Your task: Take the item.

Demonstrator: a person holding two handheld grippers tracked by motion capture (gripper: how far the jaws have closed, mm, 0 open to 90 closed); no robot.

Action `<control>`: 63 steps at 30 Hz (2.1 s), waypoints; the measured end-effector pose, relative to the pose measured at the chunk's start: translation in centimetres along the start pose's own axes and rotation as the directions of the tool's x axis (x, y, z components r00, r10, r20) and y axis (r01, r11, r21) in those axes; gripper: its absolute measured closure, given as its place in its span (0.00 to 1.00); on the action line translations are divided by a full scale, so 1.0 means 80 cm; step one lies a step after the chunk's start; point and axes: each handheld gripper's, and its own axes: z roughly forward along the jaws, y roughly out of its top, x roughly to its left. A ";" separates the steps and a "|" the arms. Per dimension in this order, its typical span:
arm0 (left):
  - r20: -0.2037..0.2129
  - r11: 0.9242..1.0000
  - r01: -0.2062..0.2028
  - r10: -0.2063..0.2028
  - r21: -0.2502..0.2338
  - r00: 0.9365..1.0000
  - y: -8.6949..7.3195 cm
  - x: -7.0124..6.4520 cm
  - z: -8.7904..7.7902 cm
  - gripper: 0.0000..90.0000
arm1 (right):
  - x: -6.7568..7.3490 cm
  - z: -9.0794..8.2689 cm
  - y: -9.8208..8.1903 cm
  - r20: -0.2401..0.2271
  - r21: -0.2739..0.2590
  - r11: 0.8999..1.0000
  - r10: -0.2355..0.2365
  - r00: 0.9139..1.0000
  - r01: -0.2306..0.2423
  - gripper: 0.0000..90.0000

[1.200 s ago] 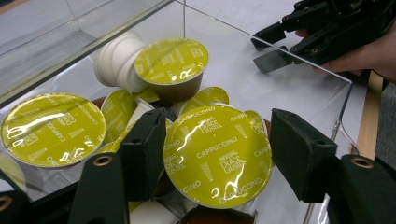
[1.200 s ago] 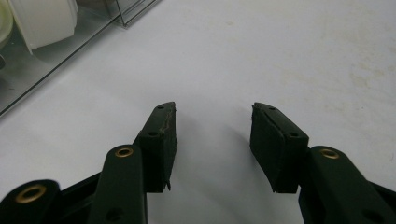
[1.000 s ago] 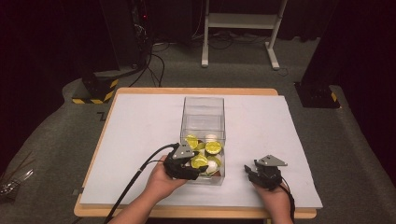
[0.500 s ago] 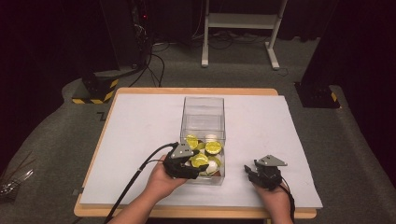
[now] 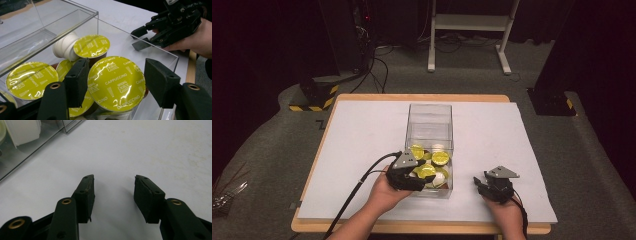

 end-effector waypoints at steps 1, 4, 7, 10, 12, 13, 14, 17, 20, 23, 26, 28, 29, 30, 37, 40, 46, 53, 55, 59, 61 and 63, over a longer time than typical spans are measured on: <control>0.002 1.000 -0.001 0.001 -0.008 1.000 0.001 0.001 -0.001 0.42 | 0.000 0.000 0.000 0.000 0.000 1.000 0.001 1.000 -0.001 0.57; -0.001 1.000 -0.001 0.001 -0.016 1.000 0.002 0.001 -0.002 0.42 | 0.000 0.000 0.000 0.000 0.000 1.000 0.001 1.000 -0.001 0.57; -0.005 1.000 -0.004 0.004 -0.031 1.000 0.004 0.001 -0.005 0.42 | 0.000 0.000 0.000 -0.001 -0.001 1.000 -0.002 1.000 0.002 0.57; -0.015 0.999 -0.003 0.003 -0.047 1.000 0.006 0.004 -0.008 0.42 | 0.000 0.000 0.000 0.000 -0.001 1.000 0.001 1.000 -0.001 0.57; -0.018 0.999 -0.003 0.002 -0.052 1.000 0.006 0.005 -0.010 0.42 | 0.000 0.000 0.000 0.000 -0.002 1.000 0.001 1.000 -0.001 0.57; -0.018 0.998 -0.001 0.000 -0.055 1.000 0.006 0.005 -0.011 0.42 | 0.000 0.000 0.000 0.000 -0.001 1.000 0.002 1.000 -0.002 0.57; -0.018 0.998 -0.001 0.000 -0.055 1.000 0.006 0.005 -0.011 0.42 | 0.000 0.000 0.000 0.000 -0.001 1.000 0.002 1.000 -0.002 0.57; -0.026 0.998 -0.005 0.003 -0.065 1.000 0.007 0.007 -0.014 0.42 | 0.000 0.000 0.000 0.001 0.000 1.000 0.002 1.000 -0.002 0.57; -0.031 0.997 -0.005 0.002 -0.074 1.000 0.008 0.008 -0.016 0.42 | 0.001 0.000 0.000 0.001 0.000 1.000 0.002 1.000 -0.002 0.57; -0.035 0.997 -0.003 0.001 -0.082 0.999 0.009 0.010 -0.018 0.42 | 0.001 0.000 0.000 0.002 0.000 1.000 0.000 1.000 0.000 0.57; -0.040 0.996 -0.004 0.001 -0.086 0.999 0.009 0.011 -0.020 0.42 | 0.001 0.000 0.000 0.003 0.001 1.000 0.002 1.000 -0.002 0.57; -0.047 0.996 -0.005 0.001 -0.090 0.999 0.009 0.012 -0.022 0.42 | 0.001 0.000 0.000 0.003 0.001 1.000 0.001 1.000 -0.001 0.57; -0.051 0.996 -0.004 0.000 -0.093 0.999 0.009 0.013 -0.023 0.42 | 0.001 0.000 0.000 0.003 0.001 1.000 0.002 1.000 -0.002 0.57; -0.054 0.995 -0.002 -0.003 -0.096 0.999 0.009 0.014 -0.024 0.42 | 0.001 0.000 0.000 0.004 0.002 1.000 0.001 1.000 -0.001 0.57; -0.071 0.994 0.000 -0.008 -0.109 0.997 0.006 0.020 -0.031 0.42 | 0.001 0.000 0.000 0.005 0.002 1.000 0.001 1.000 -0.001 0.57; -0.077 0.993 0.007 -0.017 -0.121 0.997 0.004 0.024 -0.035 0.42 | 0.001 0.000 0.000 0.006 0.002 1.000 0.000 1.000 0.000 0.57; -0.087 0.989 0.024 -0.037 -0.143 0.996 0.000 0.031 -0.044 0.42 | 0.002 0.000 0.000 0.009 0.003 1.000 0.001 1.000 -0.001 0.57; -0.098 0.986 0.037 -0.054 -0.164 0.994 -0.003 0.038 -0.054 0.42 | 0.002 0.000 0.000 0.010 0.003 1.000 0.001 1.000 -0.001 0.57; -0.106 0.985 0.037 -0.056 -0.170 0.993 -0.005 0.040 -0.058 0.42 | 0.002 0.000 0.000 0.009 0.003 1.000 0.001 1.000 -0.001 0.56; -0.115 0.984 0.041 -0.062 -0.173 0.991 -0.008 0.044 -0.063 0.42 | 0.002 0.000 0.000 0.010 0.003 1.000 0.002 1.000 -0.002 0.56; -0.117 0.983 0.048 -0.069 -0.178 0.991 -0.010 0.047 -0.067 0.42 | 0.002 0.000 0.000 0.010 0.003 1.000 0.001 1.000 -0.002 0.56; -0.123 0.982 0.052 -0.075 -0.182 0.990 -0.013 0.049 -0.070 0.42 | 0.002 0.000 0.000 0.010 0.003 1.000 0.002 1.000 -0.002 0.56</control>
